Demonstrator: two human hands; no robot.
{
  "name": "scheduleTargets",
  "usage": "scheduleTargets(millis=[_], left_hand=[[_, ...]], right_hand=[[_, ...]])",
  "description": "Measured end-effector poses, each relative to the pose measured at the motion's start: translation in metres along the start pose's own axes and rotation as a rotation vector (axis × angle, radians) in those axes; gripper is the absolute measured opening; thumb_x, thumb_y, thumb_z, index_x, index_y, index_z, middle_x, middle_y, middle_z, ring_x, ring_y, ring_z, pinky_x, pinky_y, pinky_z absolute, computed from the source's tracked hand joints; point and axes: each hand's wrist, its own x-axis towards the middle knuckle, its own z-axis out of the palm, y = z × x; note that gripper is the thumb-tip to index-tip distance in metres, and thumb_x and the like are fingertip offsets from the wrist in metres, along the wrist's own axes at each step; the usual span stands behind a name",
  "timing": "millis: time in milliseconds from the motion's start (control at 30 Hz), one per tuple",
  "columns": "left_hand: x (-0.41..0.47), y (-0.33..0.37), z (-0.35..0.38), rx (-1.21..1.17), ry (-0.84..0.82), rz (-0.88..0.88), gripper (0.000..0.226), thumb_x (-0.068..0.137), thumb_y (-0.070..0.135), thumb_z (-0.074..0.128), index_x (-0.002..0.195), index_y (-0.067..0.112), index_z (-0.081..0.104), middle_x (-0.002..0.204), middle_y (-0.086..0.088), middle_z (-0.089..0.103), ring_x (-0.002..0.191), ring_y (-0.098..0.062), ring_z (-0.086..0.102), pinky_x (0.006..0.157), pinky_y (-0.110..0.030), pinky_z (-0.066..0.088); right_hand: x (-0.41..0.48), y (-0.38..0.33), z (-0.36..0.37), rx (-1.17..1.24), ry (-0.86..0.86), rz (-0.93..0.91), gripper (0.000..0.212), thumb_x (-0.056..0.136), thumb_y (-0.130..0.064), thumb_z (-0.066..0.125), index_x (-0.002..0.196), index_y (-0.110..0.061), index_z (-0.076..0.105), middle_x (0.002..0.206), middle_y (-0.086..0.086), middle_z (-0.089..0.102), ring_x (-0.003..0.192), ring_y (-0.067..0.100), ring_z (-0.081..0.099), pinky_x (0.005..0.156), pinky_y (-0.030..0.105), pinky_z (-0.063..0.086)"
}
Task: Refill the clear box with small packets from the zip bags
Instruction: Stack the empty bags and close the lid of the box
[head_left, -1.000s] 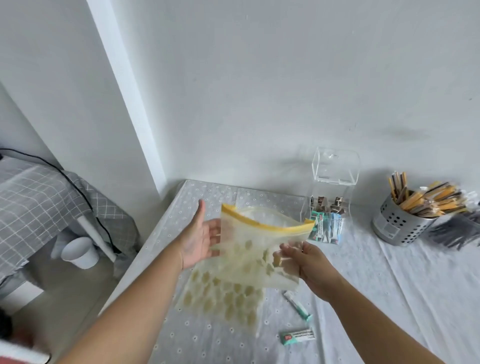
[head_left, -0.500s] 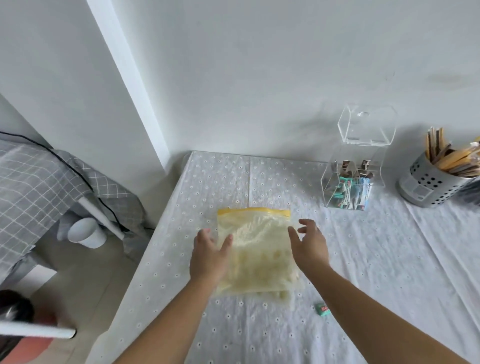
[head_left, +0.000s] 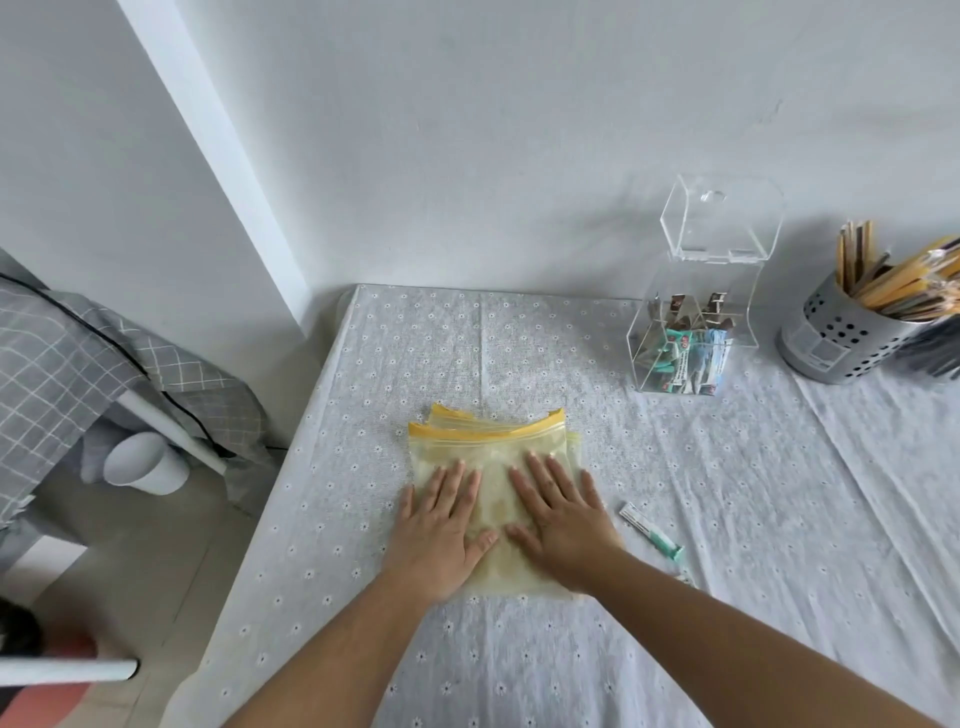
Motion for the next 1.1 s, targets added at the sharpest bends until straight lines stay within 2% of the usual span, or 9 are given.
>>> scheduleTargets(millis=[100, 167, 233, 333, 600, 767, 867, 967, 1100], left_hand=[[0.001, 0.005, -0.015, 0.055, -0.076, -0.025, 0.077, 0.084, 0.068, 0.007, 0.146, 0.027, -0.014, 0.156, 0.005, -0.021, 0.147, -0.018, -0.012, 0.118, -0.049, -0.004], [0.004, 0.015, -0.035, 0.116, -0.059, -0.039, 0.073, 0.09, 0.06, 0.033, 0.147, 0.021, 0.009, 0.159, -0.004, 0.008, 0.145, -0.024, 0.012, 0.116, -0.052, 0.008], [0.008, 0.03, -0.054, 0.156, 0.031, -0.024, 0.056, 0.09, 0.049, 0.043, 0.136, 0.017, 0.036, 0.143, -0.006, 0.038, 0.131, -0.025, 0.036, 0.11, -0.049, 0.023], [0.013, 0.06, -0.062, 0.091, 0.194, 0.088, 0.038, 0.091, 0.038, 0.044, 0.122, 0.017, 0.048, 0.127, -0.003, 0.049, 0.116, -0.024, 0.045, 0.098, -0.042, 0.036], [0.004, 0.143, -0.02, -0.03, 0.057, 0.34, 0.039, 0.083, 0.049, 0.052, 0.11, 0.021, 0.056, 0.115, -0.001, 0.054, 0.113, -0.023, 0.046, 0.095, -0.04, 0.035], [0.005, 0.164, -0.014, 0.061, 0.03, 0.357, 0.031, 0.085, 0.043, 0.053, 0.103, 0.02, 0.062, 0.114, -0.002, 0.055, 0.114, -0.023, 0.044, 0.093, -0.039, 0.032], [0.007, 0.175, -0.021, 0.06, -0.057, 0.388, 0.02, 0.085, 0.031, 0.054, 0.095, 0.016, 0.064, 0.109, -0.002, 0.06, 0.108, -0.022, 0.05, 0.093, -0.037, 0.035], [0.011, 0.179, -0.031, -0.09, -0.164, 0.347, 0.009, 0.079, 0.018, 0.057, 0.083, 0.014, 0.064, 0.095, -0.004, 0.069, 0.091, -0.022, 0.061, 0.081, -0.031, 0.044], [0.024, 0.179, -0.061, -0.372, -0.226, 0.2, 0.012, 0.078, 0.005, 0.062, 0.07, 0.014, 0.06, 0.065, 0.005, 0.063, 0.063, -0.016, 0.066, 0.061, -0.019, 0.049]], right_hand=[[0.001, 0.002, -0.018, -0.038, -0.137, -0.023, 0.088, 0.066, -0.078, -0.013, 0.143, -0.035, -0.022, 0.157, -0.004, -0.023, 0.147, 0.02, -0.017, 0.118, 0.05, -0.006], [0.0, 0.008, -0.038, 0.041, -0.19, -0.037, 0.076, 0.088, -0.066, 0.025, 0.151, -0.028, 0.007, 0.161, -0.001, -0.001, 0.149, 0.019, 0.003, 0.12, 0.047, 0.009], [-0.008, 0.021, -0.056, 0.255, -0.072, -0.018, 0.047, 0.093, -0.038, 0.051, 0.137, -0.023, 0.046, 0.149, 0.0, 0.041, 0.137, 0.019, 0.038, 0.114, 0.035, 0.03], [-0.033, 0.053, -0.071, 0.384, 0.18, 0.168, 0.022, 0.09, -0.025, 0.058, 0.111, -0.024, 0.065, 0.113, -0.005, 0.068, 0.103, 0.015, 0.062, 0.093, 0.03, 0.048], [-0.084, 0.102, -0.042, 0.298, 0.074, 0.394, 0.031, 0.078, -0.048, 0.067, 0.102, -0.028, 0.063, 0.105, -0.008, 0.062, 0.099, 0.013, 0.058, 0.087, 0.028, 0.044], [-0.08, 0.106, -0.033, 0.196, 0.096, 0.301, 0.019, 0.085, -0.031, 0.06, 0.101, -0.021, 0.062, 0.112, -0.002, 0.058, 0.106, 0.018, 0.053, 0.088, 0.029, 0.042], [-0.076, 0.12, -0.042, 0.392, 0.06, 0.296, 0.005, 0.081, -0.02, 0.065, 0.086, -0.022, 0.062, 0.098, 0.0, 0.064, 0.087, 0.016, 0.059, 0.074, 0.028, 0.048], [-0.074, 0.144, -0.061, 0.697, 0.03, 0.287, 0.028, 0.07, -0.015, 0.08, 0.062, -0.027, 0.056, 0.074, -0.002, 0.063, 0.065, 0.011, 0.054, 0.059, 0.023, 0.044], [-0.069, 0.177, -0.099, 0.829, 0.084, 0.245, 0.018, 0.068, -0.017, 0.083, 0.065, -0.024, 0.067, 0.072, 0.013, 0.066, 0.063, 0.013, 0.05, 0.058, 0.026, 0.039]])
